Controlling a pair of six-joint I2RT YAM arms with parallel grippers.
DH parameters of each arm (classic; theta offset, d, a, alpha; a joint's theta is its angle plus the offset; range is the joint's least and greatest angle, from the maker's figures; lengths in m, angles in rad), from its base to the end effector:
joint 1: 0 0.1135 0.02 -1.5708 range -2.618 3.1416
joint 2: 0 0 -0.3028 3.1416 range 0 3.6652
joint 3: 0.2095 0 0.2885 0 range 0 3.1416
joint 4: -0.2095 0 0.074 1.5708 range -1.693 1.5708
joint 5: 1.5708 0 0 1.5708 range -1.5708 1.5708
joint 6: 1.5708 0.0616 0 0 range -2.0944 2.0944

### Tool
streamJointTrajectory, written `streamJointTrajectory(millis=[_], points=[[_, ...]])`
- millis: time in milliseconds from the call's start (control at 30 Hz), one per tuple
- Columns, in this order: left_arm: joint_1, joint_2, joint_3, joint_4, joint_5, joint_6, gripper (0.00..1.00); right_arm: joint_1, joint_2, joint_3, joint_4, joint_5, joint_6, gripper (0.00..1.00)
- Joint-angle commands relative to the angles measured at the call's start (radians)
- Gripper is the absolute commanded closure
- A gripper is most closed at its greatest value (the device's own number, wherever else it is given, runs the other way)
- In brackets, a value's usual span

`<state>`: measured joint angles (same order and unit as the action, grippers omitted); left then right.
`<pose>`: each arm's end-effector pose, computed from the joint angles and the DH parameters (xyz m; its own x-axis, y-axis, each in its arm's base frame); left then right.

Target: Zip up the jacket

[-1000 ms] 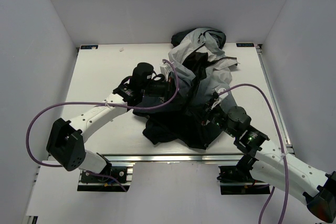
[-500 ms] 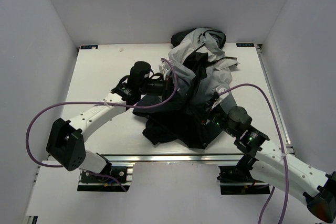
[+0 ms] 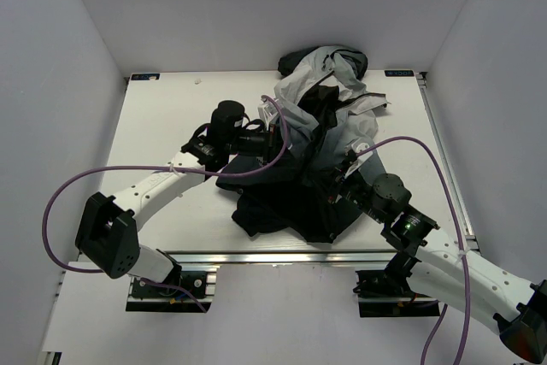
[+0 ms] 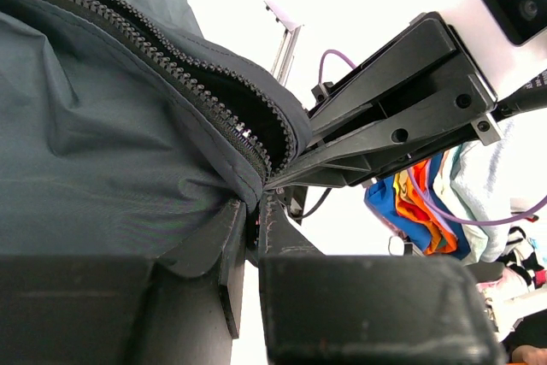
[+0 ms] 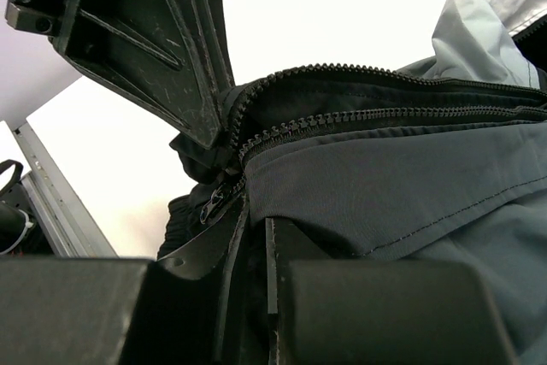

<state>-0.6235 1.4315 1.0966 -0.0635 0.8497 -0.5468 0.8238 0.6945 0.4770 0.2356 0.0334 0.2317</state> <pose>0.2733 -0.2535 0.3328 -0.7617 0.1250 -0.6358 0.6456 0.2303 -0.7281 0.1451 0.1537 0.3074 -0.1512 0.1745 -0.9730 -0.6945 0.6817 0.2302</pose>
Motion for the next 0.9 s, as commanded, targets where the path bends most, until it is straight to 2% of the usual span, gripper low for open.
streamJointTrajectory(millis=[0, 467, 867], points=[[0.004, -0.029, -0.009, 0.047, 0.040, -0.010, 1.00, -0.002, -0.010, 0.061, 0.079, -0.021, -0.015, 1.00], [0.013, -0.036, -0.012, 0.053, 0.048, -0.018, 1.00, -0.003, 0.008, 0.084, 0.085, -0.026, -0.020, 1.00], [0.033, -0.032, -0.044, 0.117, 0.129, -0.042, 1.00, -0.008, 0.008, 0.091, 0.128, -0.007, -0.028, 1.00]])
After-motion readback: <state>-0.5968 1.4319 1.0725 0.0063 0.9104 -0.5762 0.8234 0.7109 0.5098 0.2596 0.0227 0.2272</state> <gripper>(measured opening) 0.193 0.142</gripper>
